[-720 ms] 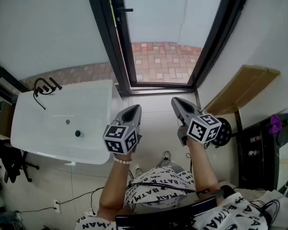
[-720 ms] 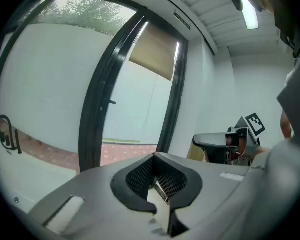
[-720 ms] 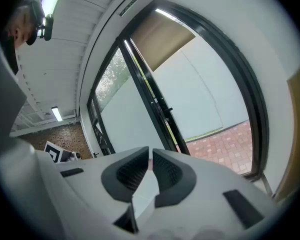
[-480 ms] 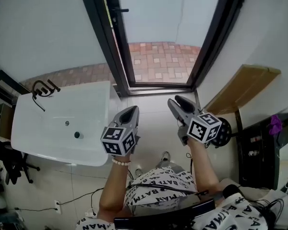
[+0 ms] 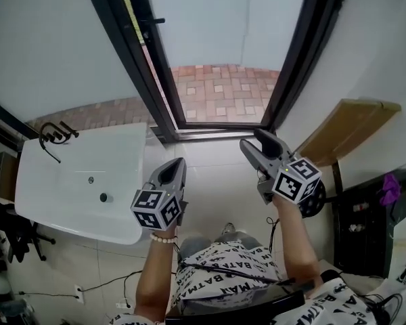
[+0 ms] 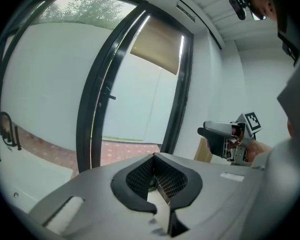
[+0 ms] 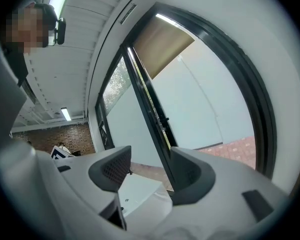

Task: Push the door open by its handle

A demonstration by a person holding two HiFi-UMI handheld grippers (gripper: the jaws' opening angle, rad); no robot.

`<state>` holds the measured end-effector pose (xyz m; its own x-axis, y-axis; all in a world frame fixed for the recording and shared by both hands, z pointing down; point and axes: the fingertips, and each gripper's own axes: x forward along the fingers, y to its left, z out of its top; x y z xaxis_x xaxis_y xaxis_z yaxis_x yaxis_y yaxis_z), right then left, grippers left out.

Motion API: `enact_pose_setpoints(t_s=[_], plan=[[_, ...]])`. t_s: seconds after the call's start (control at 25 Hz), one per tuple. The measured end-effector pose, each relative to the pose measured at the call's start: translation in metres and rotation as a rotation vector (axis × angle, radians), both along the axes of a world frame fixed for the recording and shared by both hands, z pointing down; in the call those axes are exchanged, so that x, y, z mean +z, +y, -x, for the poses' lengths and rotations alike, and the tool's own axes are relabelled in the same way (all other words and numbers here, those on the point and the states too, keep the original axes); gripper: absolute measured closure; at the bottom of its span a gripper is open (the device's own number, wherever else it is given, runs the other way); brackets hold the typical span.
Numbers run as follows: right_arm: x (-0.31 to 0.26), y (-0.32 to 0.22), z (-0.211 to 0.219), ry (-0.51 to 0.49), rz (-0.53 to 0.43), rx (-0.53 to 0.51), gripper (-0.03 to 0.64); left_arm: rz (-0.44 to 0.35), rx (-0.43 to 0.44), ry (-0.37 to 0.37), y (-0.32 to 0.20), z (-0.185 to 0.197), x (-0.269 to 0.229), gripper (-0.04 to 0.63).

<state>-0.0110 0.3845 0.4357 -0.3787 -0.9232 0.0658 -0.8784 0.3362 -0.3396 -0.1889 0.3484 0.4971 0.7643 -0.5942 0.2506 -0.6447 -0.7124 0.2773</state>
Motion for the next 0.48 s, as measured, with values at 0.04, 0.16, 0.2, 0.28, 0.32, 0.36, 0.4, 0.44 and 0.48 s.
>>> enact_pose_setpoints(t_s=[0.04, 0.16, 0.2, 0.28, 0.32, 0.36, 0.4, 0.44, 0.48], plan=[[-0.001, -0.004, -0.006, -0.003, -0.004, -0.006, 0.357, 0.003, -0.008, 0.0, -0.003, -0.003, 0.001, 0.606], [0.0, -0.019, -0.017, -0.015, -0.004, -0.026, 0.325, 0.016, -0.02, -0.007, -0.009, -0.012, 0.006, 0.607], [0.001, -0.025, -0.018, -0.016, -0.003, -0.035, 0.325, 0.02, -0.023, -0.011, -0.012, -0.015, 0.008, 0.607], [0.002, -0.04, -0.017, -0.01, 0.0, -0.059, 0.325, 0.026, -0.028, -0.014, -0.02, -0.022, 0.009, 0.607], [0.003, -0.05, -0.017, -0.003, 0.004, -0.074, 0.325, 0.028, -0.03, -0.016, -0.025, -0.026, 0.01, 0.606], [0.004, -0.06, -0.016, 0.007, 0.008, -0.088, 0.325, 0.03, -0.031, -0.019, -0.032, -0.03, 0.011, 0.607], [0.005, -0.071, -0.015, 0.017, 0.012, -0.102, 0.325, 0.032, -0.033, -0.023, -0.04, -0.034, 0.012, 0.606], [0.007, -0.082, -0.013, 0.026, 0.015, -0.115, 0.325, 0.035, -0.038, -0.028, -0.05, -0.037, 0.015, 0.607], [0.008, -0.094, -0.012, 0.034, 0.018, -0.127, 0.325, 0.039, -0.043, -0.033, -0.06, -0.039, 0.017, 0.607]])
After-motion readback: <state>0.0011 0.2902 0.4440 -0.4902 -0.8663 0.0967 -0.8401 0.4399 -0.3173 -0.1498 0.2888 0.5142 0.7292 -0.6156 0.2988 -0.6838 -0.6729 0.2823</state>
